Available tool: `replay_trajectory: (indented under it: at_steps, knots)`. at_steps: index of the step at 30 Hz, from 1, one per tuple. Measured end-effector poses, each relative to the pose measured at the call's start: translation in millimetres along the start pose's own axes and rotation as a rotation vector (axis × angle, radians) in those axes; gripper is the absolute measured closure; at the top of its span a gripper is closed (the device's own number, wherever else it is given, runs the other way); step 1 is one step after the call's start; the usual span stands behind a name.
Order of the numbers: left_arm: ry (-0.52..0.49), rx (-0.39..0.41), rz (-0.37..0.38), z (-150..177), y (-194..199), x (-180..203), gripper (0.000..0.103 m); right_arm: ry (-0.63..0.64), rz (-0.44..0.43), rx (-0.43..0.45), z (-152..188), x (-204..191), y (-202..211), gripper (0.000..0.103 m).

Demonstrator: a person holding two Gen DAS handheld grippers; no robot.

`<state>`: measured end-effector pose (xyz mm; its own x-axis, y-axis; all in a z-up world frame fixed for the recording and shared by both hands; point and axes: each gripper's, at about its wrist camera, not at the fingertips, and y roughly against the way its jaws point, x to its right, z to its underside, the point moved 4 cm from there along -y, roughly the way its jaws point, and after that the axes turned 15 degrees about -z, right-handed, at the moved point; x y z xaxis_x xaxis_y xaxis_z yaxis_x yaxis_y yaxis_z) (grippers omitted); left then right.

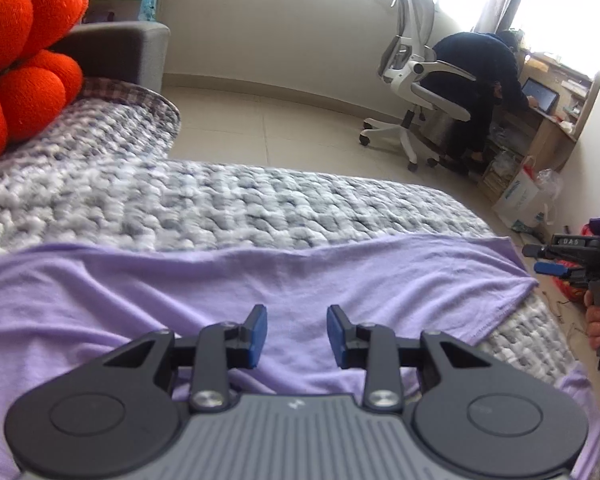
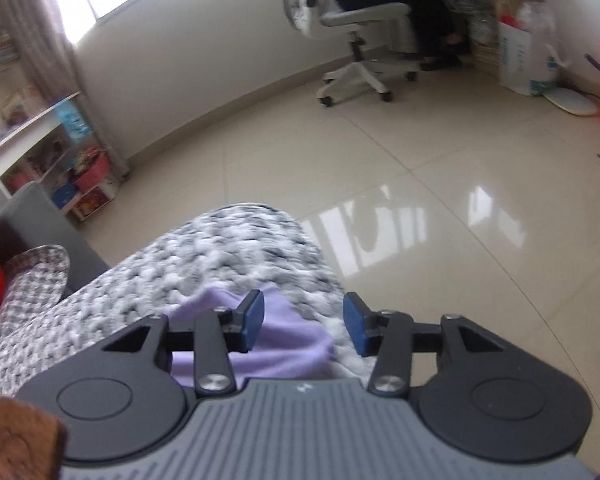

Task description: Fold clothes

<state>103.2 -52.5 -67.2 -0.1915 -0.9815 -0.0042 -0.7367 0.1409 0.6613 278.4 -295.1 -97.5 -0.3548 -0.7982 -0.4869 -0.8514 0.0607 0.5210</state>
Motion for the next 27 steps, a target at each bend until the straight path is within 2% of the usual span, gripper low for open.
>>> replay_trajectory:
  at_steps: [2,5,12,14,17,18,21,24,26,27]
  knots:
    - [-0.062,0.024,-0.057,-4.0,-4.3,0.1,0.07,0.03,-0.031,-0.018,-2.6,-4.9,-10.4,0.055]
    - [-0.113,0.026,-0.101,-12.8,-14.6,-0.4,0.07,0.075,-0.071,-0.048,-6.0,-9.3,-24.4,0.056]
    - [-0.334,0.031,-0.116,-35.3,-39.6,22.5,0.07,0.073,-0.15,-0.074,-17.7,8.8,-22.6,0.056]
    - [-0.367,0.013,-0.102,-36.9,-45.8,27.4,0.07,0.061,-0.183,-0.081,-19.4,11.4,-21.3,0.056]
    - [-0.349,-0.007,-0.085,-38.5,-51.9,30.8,0.071,0.061,-0.206,-0.096,-19.2,12.2,-22.6,0.058]
    - [-0.336,-0.013,-0.078,-39.1,-52.6,32.0,0.075,0.067,-0.203,-0.104,-17.6,11.3,-24.6,0.058]
    - [-0.314,-0.028,-0.061,-38.1,-49.4,36.0,0.087,0.066,-0.206,-0.113,-10.3,9.2,-28.0,0.068]
    - [-0.324,-0.02,-0.062,-34.3,-45.8,40.4,0.099,0.056,-0.219,-0.099,-5.5,6.9,-24.0,0.085]
    - [-0.316,-0.006,-0.071,-33.1,-43.5,42.4,0.101,0.052,-0.21,-0.084,-5.1,6.1,-19.8,0.101]
    - [-0.31,0.002,-0.069,-33.5,-42.3,43.2,0.101,0.051,-0.201,-0.076,-5.1,5.8,-17.6,0.101]
